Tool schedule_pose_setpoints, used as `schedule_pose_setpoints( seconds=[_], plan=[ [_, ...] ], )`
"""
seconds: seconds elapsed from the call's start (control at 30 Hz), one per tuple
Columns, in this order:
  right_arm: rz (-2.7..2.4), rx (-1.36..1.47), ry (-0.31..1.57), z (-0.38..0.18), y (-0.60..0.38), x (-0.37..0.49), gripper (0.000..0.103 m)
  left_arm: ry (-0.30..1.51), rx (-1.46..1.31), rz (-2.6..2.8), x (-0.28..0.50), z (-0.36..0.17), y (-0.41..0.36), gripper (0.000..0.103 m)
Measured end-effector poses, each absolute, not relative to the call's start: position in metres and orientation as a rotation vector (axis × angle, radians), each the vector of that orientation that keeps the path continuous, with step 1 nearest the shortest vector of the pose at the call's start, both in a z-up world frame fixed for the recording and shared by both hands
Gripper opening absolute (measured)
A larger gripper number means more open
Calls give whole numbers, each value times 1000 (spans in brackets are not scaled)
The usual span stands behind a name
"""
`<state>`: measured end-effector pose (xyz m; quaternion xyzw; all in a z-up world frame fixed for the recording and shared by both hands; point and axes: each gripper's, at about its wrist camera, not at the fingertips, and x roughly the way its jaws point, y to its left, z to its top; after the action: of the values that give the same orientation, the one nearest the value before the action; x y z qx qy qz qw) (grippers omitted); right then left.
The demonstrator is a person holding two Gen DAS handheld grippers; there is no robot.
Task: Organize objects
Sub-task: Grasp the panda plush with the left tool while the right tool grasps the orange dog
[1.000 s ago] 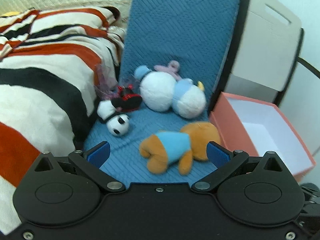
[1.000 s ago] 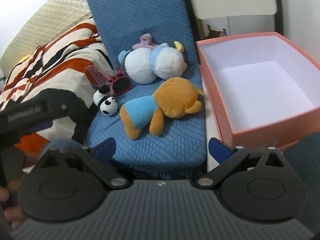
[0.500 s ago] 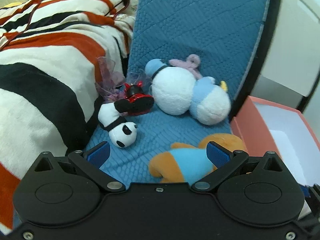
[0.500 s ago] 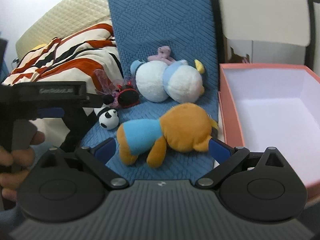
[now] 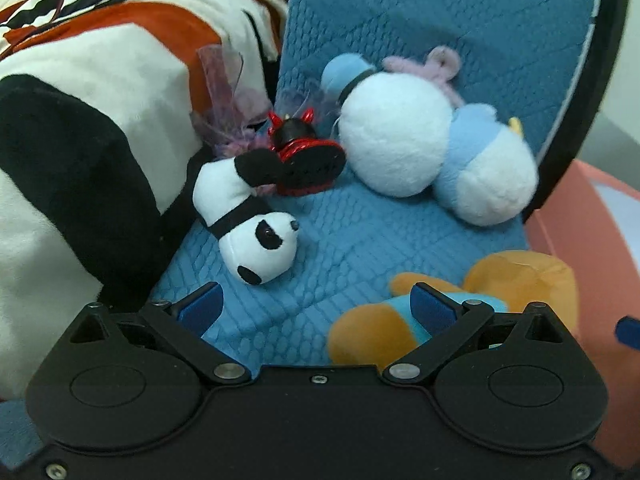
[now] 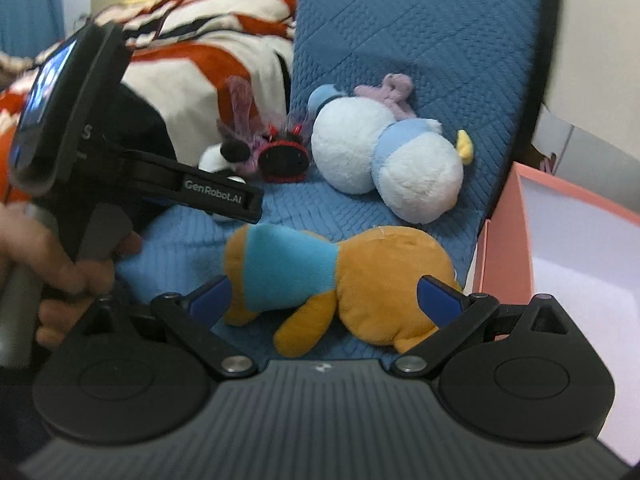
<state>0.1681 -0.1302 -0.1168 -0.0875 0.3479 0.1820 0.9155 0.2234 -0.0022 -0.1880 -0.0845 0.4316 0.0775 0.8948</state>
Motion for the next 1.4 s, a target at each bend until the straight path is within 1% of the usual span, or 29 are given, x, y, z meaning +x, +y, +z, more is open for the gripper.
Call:
schedule_pose_setpoints(
  seconds=[0.27,0.4,0.6,0.77,0.83,0.93,0.97,1.0,1.07,1.1,1.17,1.27,1.3,1.37,1.4],
  plan=[
    [436,-357,708,-123,-117,181,101,929,-247,229,257,-198,23,99],
    [497,-450,699,-125,-110,184,101,945,-238,243,268,-202,29,99],
    [549,-571,711,-138,-98,198,101,996,-226,256,284,-211,36,93],
    [579,-749,732,-155,-77,206,101,1042,-194,293,296,-221,40,86],
    [582,-822,722,-160,-71,209,101,1064,-205,298,299,-226,42,85],
    [606,-868,707,-165,-68,215,101,1080,-238,310,301,-231,47,80],
    [614,-872,706,-166,-67,217,101,1078,-256,308,301,-231,49,80],
    [619,-874,710,-170,-65,220,101,1079,-270,303,302,-232,50,78],
    [615,-877,718,-175,-64,221,100,1085,-274,305,302,-234,52,68],
    [608,-885,715,-176,-63,221,99,1089,-272,307,303,-235,52,67],
    [593,-901,708,-176,-63,221,91,1089,-281,299,303,-236,53,63],
    [567,-925,709,-178,-62,222,83,1087,-306,310,302,-238,56,59],
    [557,-919,710,-177,-63,226,81,1085,-315,316,301,-239,58,59],
    [537,-872,719,-173,-65,231,73,1079,-330,317,300,-238,60,57],
    [524,-830,726,-169,-67,234,71,1077,-329,314,299,-238,59,57]
  ],
)
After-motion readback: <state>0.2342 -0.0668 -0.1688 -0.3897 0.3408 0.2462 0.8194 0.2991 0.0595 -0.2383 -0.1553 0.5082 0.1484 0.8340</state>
